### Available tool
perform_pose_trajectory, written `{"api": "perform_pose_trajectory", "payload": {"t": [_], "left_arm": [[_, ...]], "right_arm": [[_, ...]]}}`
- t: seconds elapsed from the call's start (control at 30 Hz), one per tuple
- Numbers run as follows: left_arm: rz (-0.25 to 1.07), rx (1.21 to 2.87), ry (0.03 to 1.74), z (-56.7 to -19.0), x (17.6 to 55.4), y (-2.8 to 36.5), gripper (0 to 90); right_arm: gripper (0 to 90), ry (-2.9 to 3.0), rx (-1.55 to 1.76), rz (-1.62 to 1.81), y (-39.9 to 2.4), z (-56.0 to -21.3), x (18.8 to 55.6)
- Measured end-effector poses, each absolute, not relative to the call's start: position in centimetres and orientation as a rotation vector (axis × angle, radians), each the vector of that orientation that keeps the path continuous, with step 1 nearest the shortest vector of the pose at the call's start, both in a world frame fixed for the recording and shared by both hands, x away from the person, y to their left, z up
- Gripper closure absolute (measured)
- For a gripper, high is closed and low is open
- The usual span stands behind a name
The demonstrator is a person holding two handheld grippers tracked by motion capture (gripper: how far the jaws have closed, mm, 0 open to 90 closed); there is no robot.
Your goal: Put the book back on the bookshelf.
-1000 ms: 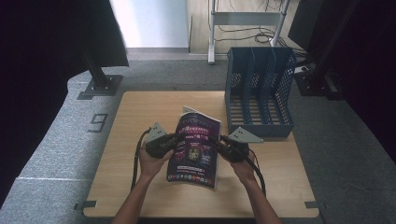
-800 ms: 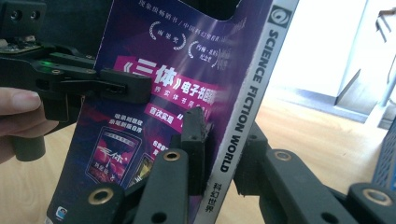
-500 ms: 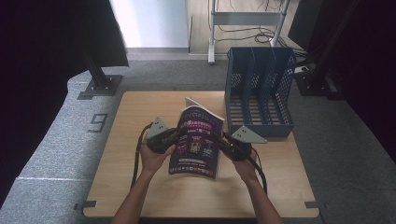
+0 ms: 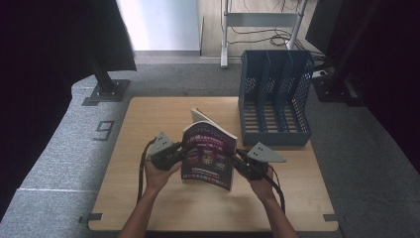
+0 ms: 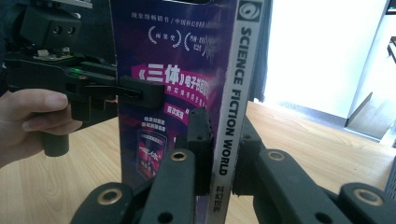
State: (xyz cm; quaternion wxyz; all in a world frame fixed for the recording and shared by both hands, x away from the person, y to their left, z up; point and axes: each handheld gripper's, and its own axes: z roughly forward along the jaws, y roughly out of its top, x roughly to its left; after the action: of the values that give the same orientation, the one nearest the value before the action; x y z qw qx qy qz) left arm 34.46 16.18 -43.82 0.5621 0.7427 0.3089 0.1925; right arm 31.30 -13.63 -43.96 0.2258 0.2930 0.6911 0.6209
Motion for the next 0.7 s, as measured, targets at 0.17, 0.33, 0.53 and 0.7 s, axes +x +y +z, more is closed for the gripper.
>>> {"api": "perform_pose_trajectory", "payload": {"t": [0.17,0.33,0.53,0.7], "left_arm": [[0.479,1.751,0.771,-44.0,34.9,16.4,61.1],[0.493,1.756,0.818,-44.3,35.8,16.5,45.8],[0.472,1.763,0.827,-44.4,36.7,16.4,35.5],[0.465,1.769,0.813,-43.9,37.1,16.1,31.9]], "right_arm": [[81.0,1.906,0.807,1.72,-13.7,-44.0,31.1],[81.1,1.914,0.795,1.722,-13.8,-44.0,31.1],[81.1,1.919,0.792,1.732,-13.8,-44.0,31.0],[81.1,1.932,0.774,1.728,-13.8,-44.0,31.0]]}}
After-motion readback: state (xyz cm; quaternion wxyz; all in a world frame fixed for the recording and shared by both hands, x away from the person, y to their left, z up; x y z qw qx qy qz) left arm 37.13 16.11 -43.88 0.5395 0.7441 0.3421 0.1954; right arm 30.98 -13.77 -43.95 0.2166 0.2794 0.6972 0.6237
